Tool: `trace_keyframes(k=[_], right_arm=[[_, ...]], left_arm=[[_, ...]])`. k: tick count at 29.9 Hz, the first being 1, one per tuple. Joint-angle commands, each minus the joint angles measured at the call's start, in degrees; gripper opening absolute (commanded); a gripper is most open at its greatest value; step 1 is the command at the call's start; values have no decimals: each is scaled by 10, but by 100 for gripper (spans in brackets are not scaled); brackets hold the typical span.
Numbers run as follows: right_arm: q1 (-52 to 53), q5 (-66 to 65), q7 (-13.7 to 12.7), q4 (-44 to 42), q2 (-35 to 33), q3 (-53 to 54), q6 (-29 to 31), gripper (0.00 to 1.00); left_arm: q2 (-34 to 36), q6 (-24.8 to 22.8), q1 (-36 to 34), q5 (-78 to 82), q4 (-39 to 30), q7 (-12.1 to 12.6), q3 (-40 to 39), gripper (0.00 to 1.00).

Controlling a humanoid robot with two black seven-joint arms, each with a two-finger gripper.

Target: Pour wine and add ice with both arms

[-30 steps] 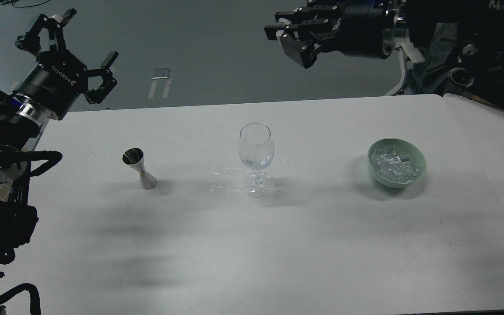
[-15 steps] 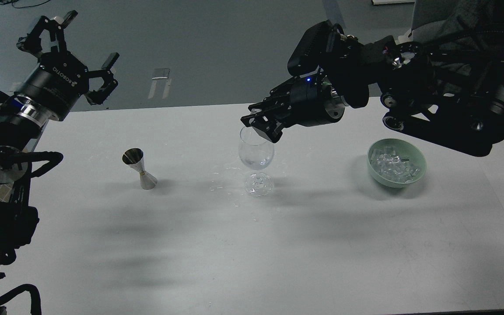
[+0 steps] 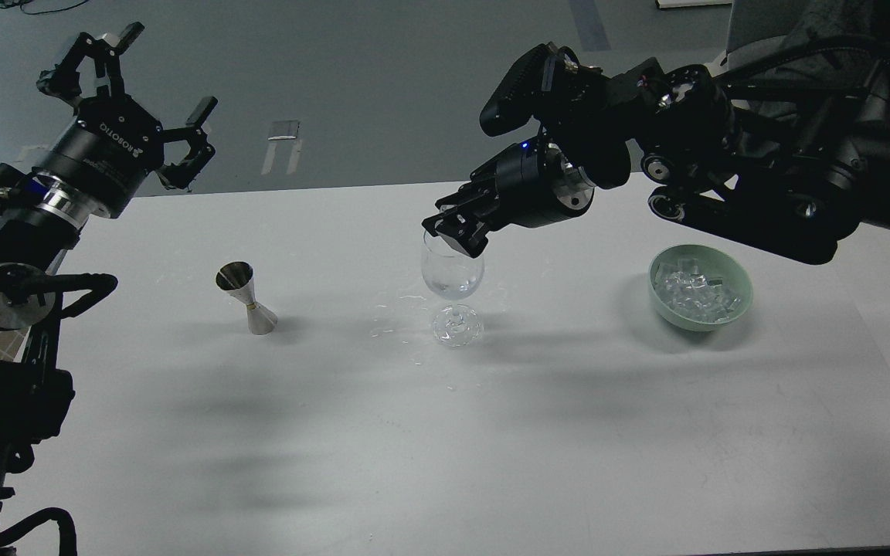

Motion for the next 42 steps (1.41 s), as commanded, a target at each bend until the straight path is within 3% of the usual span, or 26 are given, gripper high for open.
trace_keyframes(k=[1, 7, 12, 23, 36, 42], right_arm=[[0, -1, -1, -3, -3, -3, 0, 9], [-1, -2, -2, -18, 2, -3, 0, 9], [-3, -2, -3, -24, 7, -4, 0, 22], [-4, 0, -12, -23, 8, -6, 0, 34], [4, 3, -12, -26, 3, 3, 0, 36], [47, 64, -12, -89, -23, 60, 0, 39]], left_arm=[[0, 0, 0, 0, 0, 0, 0, 98], [-1, 0, 1, 0, 0, 0, -1, 98], [0, 0, 1, -1, 0, 0, -1, 98], [1, 0, 1, -1, 0, 0, -1, 98], [6, 0, 0, -1, 0, 0, -2, 98], [6, 0, 0, -2, 1, 0, -2, 98]])
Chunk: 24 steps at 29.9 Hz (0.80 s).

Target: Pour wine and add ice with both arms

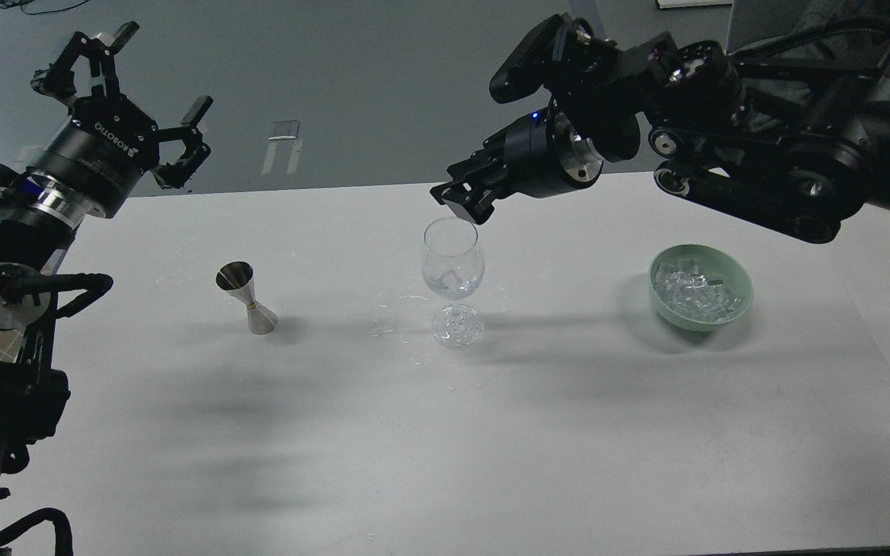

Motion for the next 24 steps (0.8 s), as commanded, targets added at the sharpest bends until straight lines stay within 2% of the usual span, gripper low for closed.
trace_keyframes(k=[1, 2, 3, 5, 6, 7, 8, 9, 11, 12, 16, 19, 21, 24], right_arm=[[33, 70, 0, -61, -13, 32, 0, 40], [37, 88, 0, -76, -16, 38, 0, 41], [39, 151, 0, -114, -21, 59, 0, 48], [37, 176, 0, -126, -23, 66, 0, 51], [33, 226, 0, -145, -28, 74, 0, 56], [27, 287, 0, -164, -35, 83, 0, 65], [19, 320, 0, -173, -39, 88, -1, 70], [1, 388, 0, -186, -41, 99, -4, 81], [-19, 449, 0, -199, -41, 120, -15, 93], [-43, 497, 0, -208, -39, 145, -29, 96], [-131, 583, 3, -227, -25, 241, -60, 98], [-192, 610, 8, -258, 11, 329, -64, 98], [-237, 620, 10, -293, 56, 425, -64, 98], [-263, 620, 18, -311, 83, 474, -63, 98]], left_arm=[[0, 0, -1, 0, 1, 0, 0, 98], [0, 0, -1, 0, 1, 0, 0, 98], [0, 0, -1, 0, 2, -1, 0, 98], [0, 0, -2, 0, 2, -1, 0, 98], [0, 0, -3, 0, 3, 0, 0, 98], [0, 0, -5, 0, 4, 0, 1, 98], [0, 0, -6, 1, 4, 0, 1, 98], [1, 0, -7, 1, 4, 1, 1, 98], [2, 0, -9, 1, 6, 2, 1, 98], [2, 0, -9, 2, 8, 2, 1, 98], [4, 0, -9, 3, 11, 3, 1, 98], [1, 0, -9, 3, 18, 3, 1, 98], [-2, 0, -16, 3, 39, 1, 2, 98], [-4, 0, -31, 3, 67, -1, 2, 98]])
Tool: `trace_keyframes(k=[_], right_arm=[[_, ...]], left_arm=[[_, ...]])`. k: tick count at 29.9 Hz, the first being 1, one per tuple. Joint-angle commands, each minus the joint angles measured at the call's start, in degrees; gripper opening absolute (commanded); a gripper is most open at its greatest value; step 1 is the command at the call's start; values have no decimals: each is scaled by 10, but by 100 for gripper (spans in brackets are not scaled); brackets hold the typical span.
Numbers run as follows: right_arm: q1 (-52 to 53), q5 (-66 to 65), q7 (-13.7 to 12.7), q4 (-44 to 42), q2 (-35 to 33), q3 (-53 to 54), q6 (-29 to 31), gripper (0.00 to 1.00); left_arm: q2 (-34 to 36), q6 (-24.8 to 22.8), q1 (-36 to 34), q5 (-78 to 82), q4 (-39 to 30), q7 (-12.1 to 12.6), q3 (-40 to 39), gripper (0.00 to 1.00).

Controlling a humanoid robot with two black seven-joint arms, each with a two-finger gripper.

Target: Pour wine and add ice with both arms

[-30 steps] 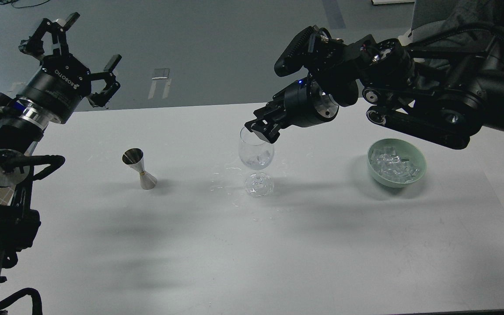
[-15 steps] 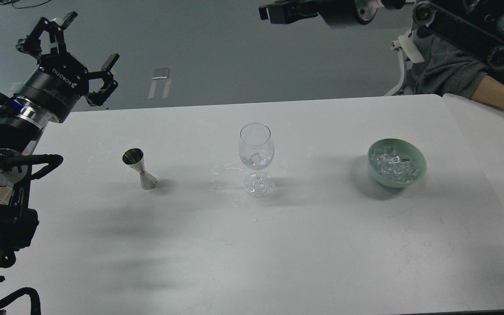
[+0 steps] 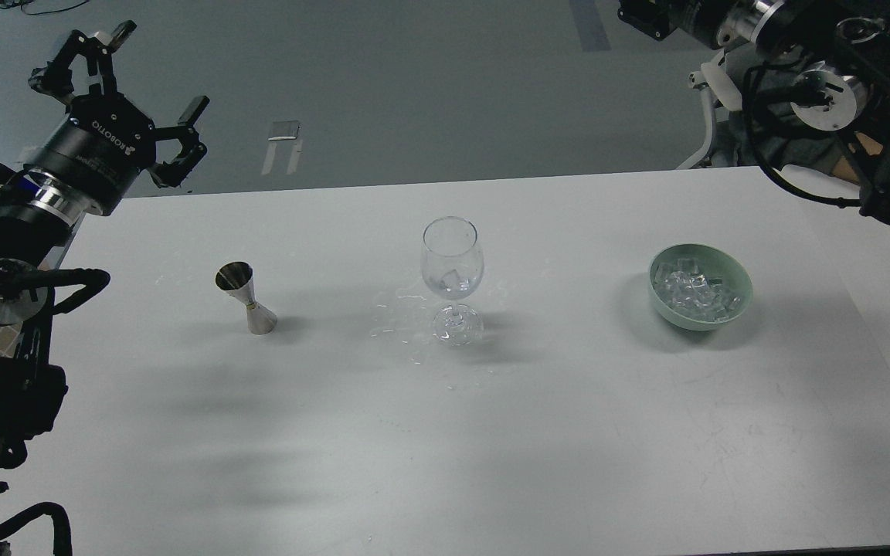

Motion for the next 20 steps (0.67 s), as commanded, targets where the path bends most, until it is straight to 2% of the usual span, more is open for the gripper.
trace_keyframes(k=[1, 6, 13, 17, 20], right_arm=[[-32, 3, 11, -20, 35, 57, 1, 98], [-38, 4, 38, -52, 78, 84, 6, 98], [-45, 46, 44, -87, 117, 106, 27, 98], [-44, 49, 44, -101, 136, 126, 29, 98], [-45, 49, 44, -103, 138, 139, 28, 98]], left_arm=[[-4, 0, -18, 0, 33, -2, 0, 98], [-2, 0, -90, -1, 121, -12, 62, 98], [0, 0, -187, -1, 248, -69, 171, 98], [-2, 0, -212, -2, 267, -108, 222, 98], [-3, 0, -220, -4, 267, -112, 231, 98]])
